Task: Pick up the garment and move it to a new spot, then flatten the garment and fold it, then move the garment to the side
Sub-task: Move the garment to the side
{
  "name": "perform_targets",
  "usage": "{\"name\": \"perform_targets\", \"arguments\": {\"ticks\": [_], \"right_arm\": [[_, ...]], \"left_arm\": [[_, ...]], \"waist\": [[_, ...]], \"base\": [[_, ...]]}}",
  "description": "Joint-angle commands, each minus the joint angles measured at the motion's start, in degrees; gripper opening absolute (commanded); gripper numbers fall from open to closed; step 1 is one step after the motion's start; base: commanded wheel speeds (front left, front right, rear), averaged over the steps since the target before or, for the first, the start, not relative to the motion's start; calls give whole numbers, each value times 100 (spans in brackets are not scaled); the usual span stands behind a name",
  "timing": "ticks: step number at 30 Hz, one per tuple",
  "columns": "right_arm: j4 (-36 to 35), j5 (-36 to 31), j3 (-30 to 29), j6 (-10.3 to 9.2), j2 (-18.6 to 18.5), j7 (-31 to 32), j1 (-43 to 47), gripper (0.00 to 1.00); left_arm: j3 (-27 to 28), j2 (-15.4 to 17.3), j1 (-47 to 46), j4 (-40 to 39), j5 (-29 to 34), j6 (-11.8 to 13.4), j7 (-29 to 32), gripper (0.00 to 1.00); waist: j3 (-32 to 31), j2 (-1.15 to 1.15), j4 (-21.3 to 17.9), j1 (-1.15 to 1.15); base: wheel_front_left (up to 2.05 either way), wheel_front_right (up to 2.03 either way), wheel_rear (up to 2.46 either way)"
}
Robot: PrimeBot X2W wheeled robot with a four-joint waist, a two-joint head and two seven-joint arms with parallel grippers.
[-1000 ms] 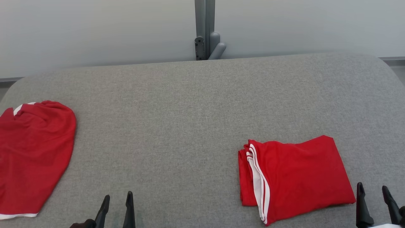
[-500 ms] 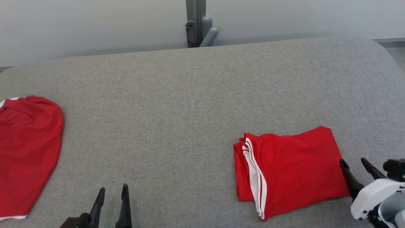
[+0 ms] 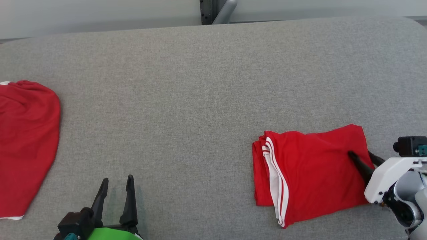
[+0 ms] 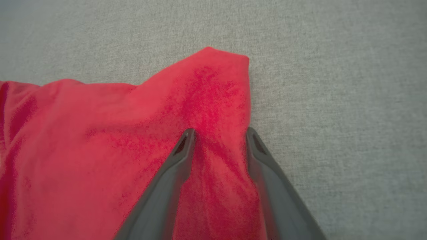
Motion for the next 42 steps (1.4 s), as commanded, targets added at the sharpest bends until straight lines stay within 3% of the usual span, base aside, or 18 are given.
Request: {"name": "perform_targets", "arguments": {"ticks": [1, 5, 9, 17, 23, 31, 32, 33, 34, 36, 42], "right_arm": [[-60, 22, 5, -1, -103, -39, -146, 0], [-290, 189, 78, 0, -267, -30, -538, 0], [-364, 142, -61, -2, -752, 1, -1168, 0], [221, -270, -735, -2, -1505, 251, -1934, 0], [1064, -638, -1368, -3, -1673, 284, -2354, 0], [2026, -1276, -1792, -3, -1701, 18, -2836, 0], [2141, -1414, -1836, -5, -1730, -82, -2904, 5], [2255, -1564, -1860, -4, -1703, -188, -2962, 45], [2395, -1697, -1906, -4, -1655, -262, -3026, 100], [2721, -2203, -2016, -4, -1510, -668, -3209, 100], [2547, -2358, -1956, -4, -1240, -1540, -3201, 100]], "left_arm": [[32, 11, -133, -21, 24, -17, -15, 100], [110, 12, -313, -126, 82, -32, -15, 100], [196, 12, -530, -257, 191, -67, -15, 100], [245, 26, -846, -414, 362, -106, -15, 100], [290, 122, -855, -421, 420, -113, -15, 100], [291, 190, -851, -461, 453, -121, -15, 100], [297, 203, -846, -464, 454, -122, -15, 100], [298, 212, -839, -464, 455, -123, -15, 100], [305, 220, -829, -464, 456, -123, -15, 100], [330, 205, -755, -440, 461, -124, -15, 100], [379, 148, -615, -365, 416, -125, -15, 100]], "waist": [[223, 0, 68, 0], [587, 0, 33, 0], [941, 0, -37, 0], [1374, 0, 12, 0], [1529, 0, 34, 0], [1587, 0, 83, 0], [1592, 0, 85, 0], [1589, 0, 85, 0], [1582, 0, 81, 0], [1484, 0, 39, 0], [1080, 0, -70, 0]], "base": [[0, 0, 0], [0, 0, 0], [0, 0, 0], [0, 0, 0], [0, 0, 0], [0, 0, 0], [0, 0, 0], [0, 0, 0], [0, 0, 0], [0, 0, 0], [0, 0, 0]]}}
